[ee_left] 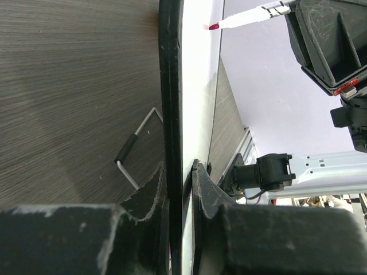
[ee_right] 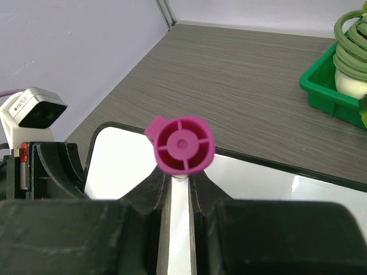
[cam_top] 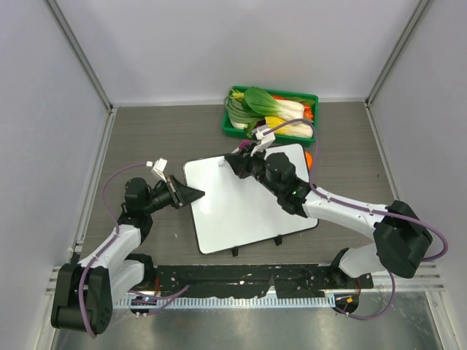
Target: Write a sentence on the whiteboard
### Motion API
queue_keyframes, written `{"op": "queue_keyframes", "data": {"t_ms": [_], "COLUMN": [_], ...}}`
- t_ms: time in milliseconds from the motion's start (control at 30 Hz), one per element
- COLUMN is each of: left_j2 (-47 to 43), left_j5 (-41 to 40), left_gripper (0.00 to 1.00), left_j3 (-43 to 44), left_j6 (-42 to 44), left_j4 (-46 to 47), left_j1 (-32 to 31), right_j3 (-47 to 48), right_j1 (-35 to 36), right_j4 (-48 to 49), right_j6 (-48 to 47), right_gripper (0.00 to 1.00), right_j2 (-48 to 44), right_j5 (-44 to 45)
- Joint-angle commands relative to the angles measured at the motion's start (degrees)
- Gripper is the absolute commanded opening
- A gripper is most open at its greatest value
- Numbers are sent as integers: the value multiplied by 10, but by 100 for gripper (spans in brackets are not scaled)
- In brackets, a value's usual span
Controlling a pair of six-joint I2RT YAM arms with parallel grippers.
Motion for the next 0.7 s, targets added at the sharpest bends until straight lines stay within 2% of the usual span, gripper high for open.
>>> {"op": "queue_keyframes", "data": {"t_ms": [0, 667], "left_j2": [7, 1], "left_j5": [-95, -98], "left_gripper": [0, 0], "left_j3": [-16, -17], "left_j6": [111, 112], "left_j4": [-50, -51], "left_j1": [3, 1], "right_j3": [8, -58], "right_j1": [2, 3], "right_j4": [24, 7], "right_j6": [-3, 11], "right_gripper": [1, 1], "right_j2": [2, -42], "right_j5": [16, 23]}}
